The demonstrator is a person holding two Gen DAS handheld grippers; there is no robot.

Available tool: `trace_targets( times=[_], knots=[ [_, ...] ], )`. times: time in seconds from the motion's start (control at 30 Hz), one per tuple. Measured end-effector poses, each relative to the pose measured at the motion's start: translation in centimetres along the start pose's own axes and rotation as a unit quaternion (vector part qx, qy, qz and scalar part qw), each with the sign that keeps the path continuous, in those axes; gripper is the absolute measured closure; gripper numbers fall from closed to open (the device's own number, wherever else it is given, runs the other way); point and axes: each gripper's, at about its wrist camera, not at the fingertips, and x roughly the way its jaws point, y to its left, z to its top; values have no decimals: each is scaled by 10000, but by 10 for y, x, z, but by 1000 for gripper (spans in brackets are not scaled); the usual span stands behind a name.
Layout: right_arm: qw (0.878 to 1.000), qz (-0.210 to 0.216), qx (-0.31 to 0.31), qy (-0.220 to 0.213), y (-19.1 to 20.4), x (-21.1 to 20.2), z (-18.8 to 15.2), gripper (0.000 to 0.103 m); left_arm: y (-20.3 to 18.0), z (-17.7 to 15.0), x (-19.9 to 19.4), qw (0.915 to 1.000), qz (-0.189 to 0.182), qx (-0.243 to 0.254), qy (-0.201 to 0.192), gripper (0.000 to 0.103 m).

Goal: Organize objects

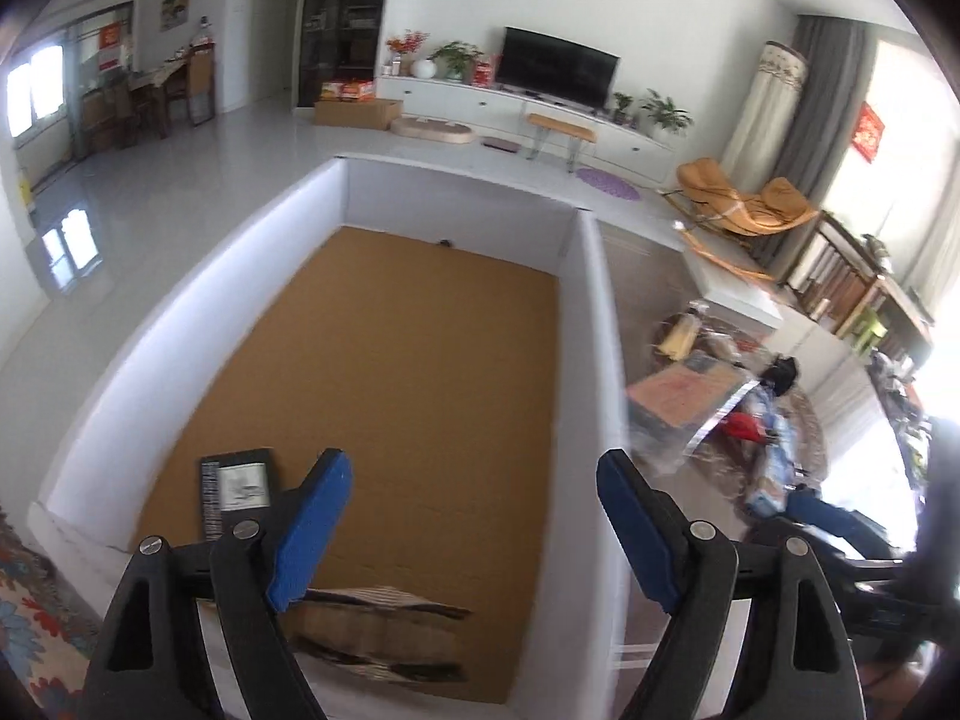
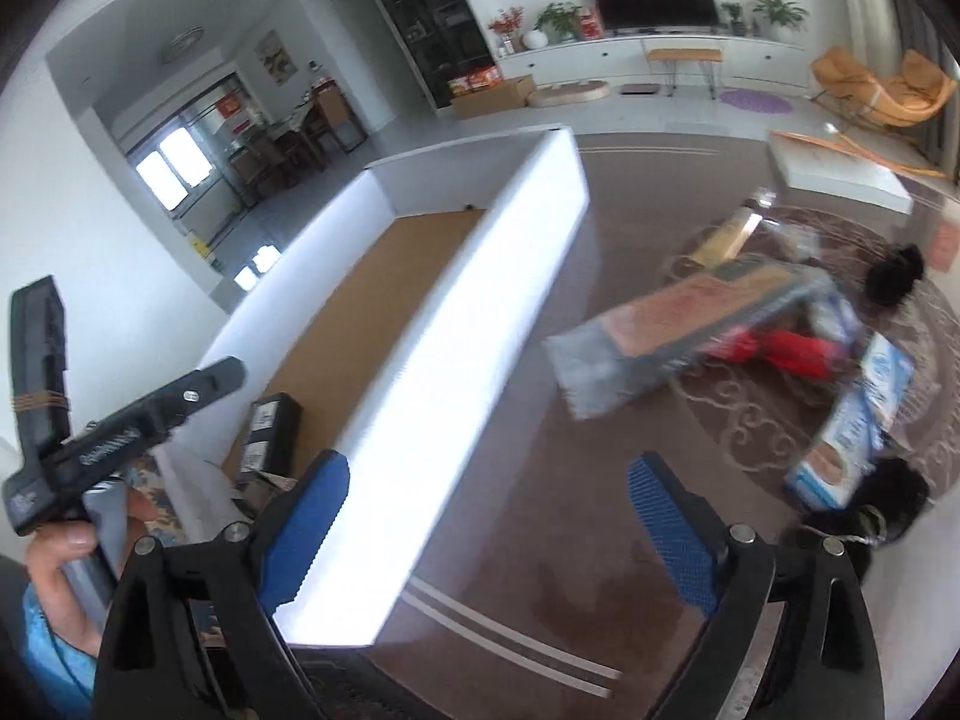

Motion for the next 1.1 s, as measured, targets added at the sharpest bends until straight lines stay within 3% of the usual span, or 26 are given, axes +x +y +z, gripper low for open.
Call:
trace_targets(
  times=[0.13,0.23,0.37,0.43,0.63,0.9,1.0,1.1],
  knots=[
    [9922,-990,756,0,-81,-24,-44,8,-92,-15,11,9912,-1023,791,291,18],
    [9798,-1696,1056,-132,-123,-42,-74,8,-149,-41,29,9795,-1347,1362,618,15],
    [9642,-2258,1367,-263,-159,-56,-101,8,-185,-72,70,9765,-1196,1554,895,15],
    [9594,-2206,1731,-295,-175,-60,-108,8,-185,-84,86,9784,-1100,1468,951,15],
    [9654,-2055,1590,-230,-172,-55,-104,8,-177,-96,124,9824,-700,1460,931,15],
    [9743,-2171,605,11,-154,-24,-80,8,-162,-99,138,9839,-386,1529,843,15],
    [9707,-2367,352,198,-159,-9,-77,5,-164,-99,140,9829,-311,1636,782,15],
    [9664,-2477,677,97,-176,-15,-78,4,-168,-100,142,9808,-179,1802,719,15]
  ],
)
